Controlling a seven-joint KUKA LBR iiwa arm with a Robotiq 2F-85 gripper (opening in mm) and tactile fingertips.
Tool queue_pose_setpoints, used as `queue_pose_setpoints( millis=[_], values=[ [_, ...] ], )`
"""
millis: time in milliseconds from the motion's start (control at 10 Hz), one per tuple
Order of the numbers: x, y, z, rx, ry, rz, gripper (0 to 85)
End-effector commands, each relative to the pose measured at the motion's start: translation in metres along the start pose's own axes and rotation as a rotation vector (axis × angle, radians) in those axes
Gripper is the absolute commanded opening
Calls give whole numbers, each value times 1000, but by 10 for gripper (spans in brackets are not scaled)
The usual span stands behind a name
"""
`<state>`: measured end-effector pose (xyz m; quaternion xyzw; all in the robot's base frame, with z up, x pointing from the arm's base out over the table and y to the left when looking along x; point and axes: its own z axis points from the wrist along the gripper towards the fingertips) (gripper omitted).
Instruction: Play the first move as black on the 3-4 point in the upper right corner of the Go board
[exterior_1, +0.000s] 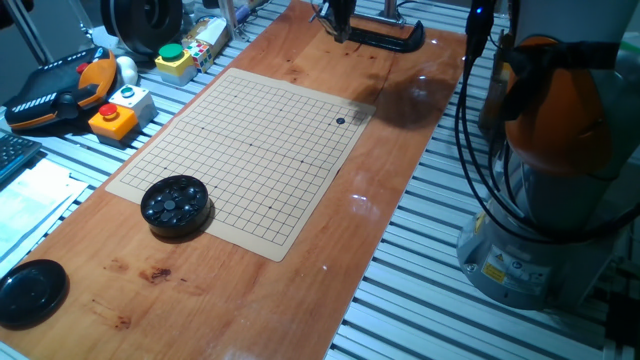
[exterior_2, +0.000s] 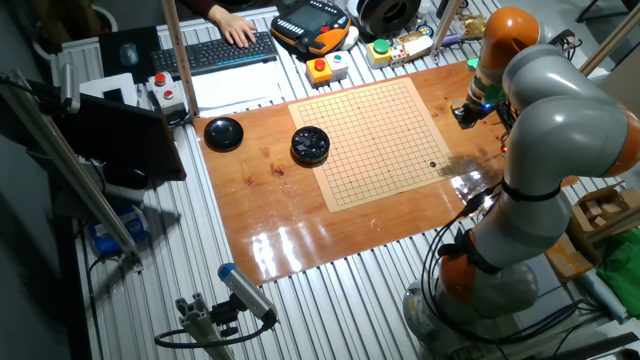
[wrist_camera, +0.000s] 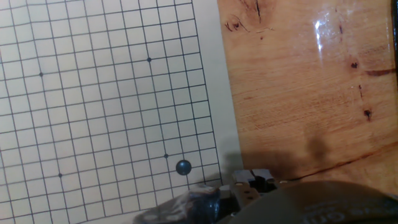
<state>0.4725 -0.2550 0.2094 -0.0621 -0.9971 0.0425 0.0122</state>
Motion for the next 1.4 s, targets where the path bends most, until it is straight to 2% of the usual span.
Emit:
queue_pose_setpoints(
  millis=[0, 500, 1300],
  values=[
    [0, 0, 0, -2, 2, 1, 7],
    [0, 1, 0, -11, 3, 5, 7],
    [0, 1, 0, -7, 0, 7, 7]
  ],
)
